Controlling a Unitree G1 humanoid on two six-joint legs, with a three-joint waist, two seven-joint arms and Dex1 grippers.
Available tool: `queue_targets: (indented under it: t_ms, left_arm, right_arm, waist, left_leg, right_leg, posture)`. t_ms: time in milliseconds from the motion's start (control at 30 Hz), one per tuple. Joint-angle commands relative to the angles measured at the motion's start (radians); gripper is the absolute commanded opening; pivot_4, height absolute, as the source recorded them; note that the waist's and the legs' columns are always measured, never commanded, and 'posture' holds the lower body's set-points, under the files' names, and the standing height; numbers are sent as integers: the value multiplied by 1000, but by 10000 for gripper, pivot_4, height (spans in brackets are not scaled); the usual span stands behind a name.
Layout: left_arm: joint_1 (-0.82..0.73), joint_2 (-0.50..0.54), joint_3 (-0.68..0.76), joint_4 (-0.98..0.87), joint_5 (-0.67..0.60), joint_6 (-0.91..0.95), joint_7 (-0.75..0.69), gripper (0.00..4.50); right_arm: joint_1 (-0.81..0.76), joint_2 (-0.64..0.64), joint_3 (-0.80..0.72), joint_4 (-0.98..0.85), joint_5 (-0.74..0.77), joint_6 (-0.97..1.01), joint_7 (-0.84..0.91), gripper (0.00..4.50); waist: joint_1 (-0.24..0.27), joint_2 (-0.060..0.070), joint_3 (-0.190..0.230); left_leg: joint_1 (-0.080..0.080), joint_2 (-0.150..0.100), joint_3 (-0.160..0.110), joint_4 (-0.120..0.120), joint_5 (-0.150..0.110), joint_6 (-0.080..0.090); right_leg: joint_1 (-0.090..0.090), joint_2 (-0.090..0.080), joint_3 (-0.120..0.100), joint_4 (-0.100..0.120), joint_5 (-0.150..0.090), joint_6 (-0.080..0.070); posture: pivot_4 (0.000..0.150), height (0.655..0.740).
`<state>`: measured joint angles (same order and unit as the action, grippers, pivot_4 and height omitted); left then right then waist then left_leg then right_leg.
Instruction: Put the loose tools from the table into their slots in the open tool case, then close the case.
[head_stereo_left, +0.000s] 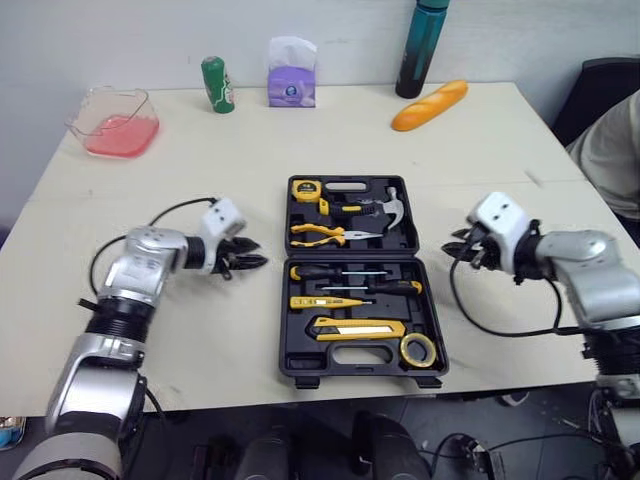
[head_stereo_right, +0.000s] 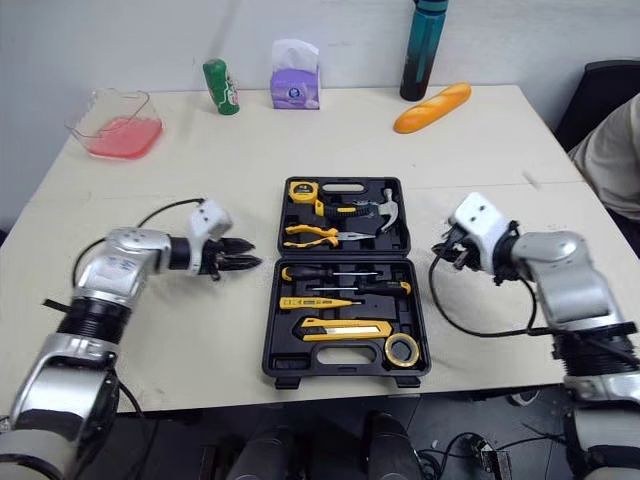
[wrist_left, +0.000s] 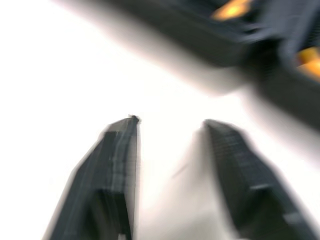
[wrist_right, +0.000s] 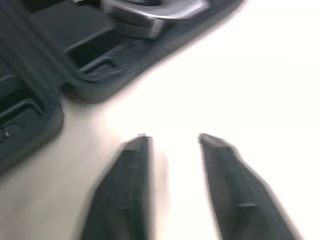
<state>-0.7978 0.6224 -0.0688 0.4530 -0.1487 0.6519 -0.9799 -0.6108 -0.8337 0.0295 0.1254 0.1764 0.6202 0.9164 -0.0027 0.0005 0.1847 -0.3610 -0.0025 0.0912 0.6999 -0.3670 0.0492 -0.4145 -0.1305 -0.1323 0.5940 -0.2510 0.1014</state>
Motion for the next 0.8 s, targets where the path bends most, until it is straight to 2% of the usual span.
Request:
queue_targets:
  t_ms: [33, 67, 100, 267, 467, 800]
  left_arm:
    - [-107, -28, 62, -29, -81, 219, 34, 40374]
    - [-131, -41, 65, -24, -80, 250, 59, 44973]
    - [-157, -59, 73, -10, -83, 288, 90, 45000]
    - [-239, -127, 75, 56, -94, 448, 180, 45000]
    - [-274, -170, 67, 135, -79, 446, 244, 45000]
    - [-260, -192, 16, 121, -59, 407, 266, 45000]
  right_arm:
    - [-96, 31, -62, -14, 102, 181, 6, 34799]
    - [-125, 43, -65, -3, 119, 235, 0, 40328]
    - [-155, 56, -63, 12, 129, 284, -10, 44229]
    - [-276, 134, -41, 91, 143, 460, -86, 44229]
    - [-337, 183, 0, 165, 111, 484, -147, 44229]
    - [-361, 213, 21, 275, 72, 470, -214, 44229]
  waist:
    - [1, 0, 0]
    - [3, 0, 0]
    - [4, 0, 0]
    - [1, 0, 0]
    - [-1, 0, 0]
    - [0, 0, 0]
  left_leg:
    - [0, 0, 0, 0, 0, 0]
    - [0, 0, 0, 0, 0, 0]
    - [0, -1, -1, 0, 0, 0]
    - [-3, -2, -2, 0, 0, 0]
    - [-12, -2, 1, 0, 2, -1]
    - [-12, -3, 1, 0, 4, -2]
  right_leg:
    - [0, 0, 0, 0, 0, 0]
    - [0, 0, 0, 0, 0, 0]
    - [0, -1, 0, 0, 0, 0]
    - [-1, -1, -1, -1, 0, 0]
    - [-12, 0, 1, 3, 0, 0]
    - [-13, 0, 2, 5, 0, 0]
  posture:
    - [1500, 7348]
    - [1500, 7348]
    - [1500, 7348]
    - [1500, 7348]
    - [1500, 7348]
    - [1500, 7348]
